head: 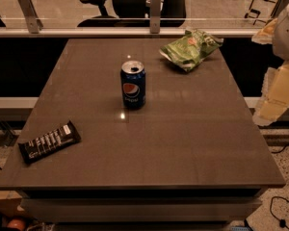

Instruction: Knock pepsi can over

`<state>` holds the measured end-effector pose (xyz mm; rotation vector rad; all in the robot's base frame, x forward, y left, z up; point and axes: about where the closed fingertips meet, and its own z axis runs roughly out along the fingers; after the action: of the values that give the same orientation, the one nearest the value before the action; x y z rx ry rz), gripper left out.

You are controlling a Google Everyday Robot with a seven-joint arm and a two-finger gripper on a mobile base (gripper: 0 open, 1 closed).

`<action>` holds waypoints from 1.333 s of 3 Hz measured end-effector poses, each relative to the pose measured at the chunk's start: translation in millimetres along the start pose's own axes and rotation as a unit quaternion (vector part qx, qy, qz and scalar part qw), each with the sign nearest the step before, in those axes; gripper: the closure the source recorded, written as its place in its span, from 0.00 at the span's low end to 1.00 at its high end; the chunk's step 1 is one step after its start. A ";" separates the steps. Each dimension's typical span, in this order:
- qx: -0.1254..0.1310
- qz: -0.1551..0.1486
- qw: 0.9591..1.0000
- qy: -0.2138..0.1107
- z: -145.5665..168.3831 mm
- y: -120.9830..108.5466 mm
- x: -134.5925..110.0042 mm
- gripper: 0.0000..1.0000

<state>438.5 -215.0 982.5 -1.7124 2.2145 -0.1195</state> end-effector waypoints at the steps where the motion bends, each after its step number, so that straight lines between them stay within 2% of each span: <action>1: 0.000 0.000 1.000 0.000 -0.1 0.0 -0.1 0.00; 2: 0.008 0.000 1.000 -0.012 -3.0 -2.4 -3.3 0.00; 3: 0.018 0.002 0.998 -0.056 -4.8 -8.3 -8.7 0.00; 4: 0.027 0.001 0.991 -0.129 -12.7 -16.1 -11.7 0.00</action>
Offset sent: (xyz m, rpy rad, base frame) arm 0.0047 0.0031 0.0040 0.0408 -0.0292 0.0052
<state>451.9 -210.0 1001.3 -1.5983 2.0059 0.0409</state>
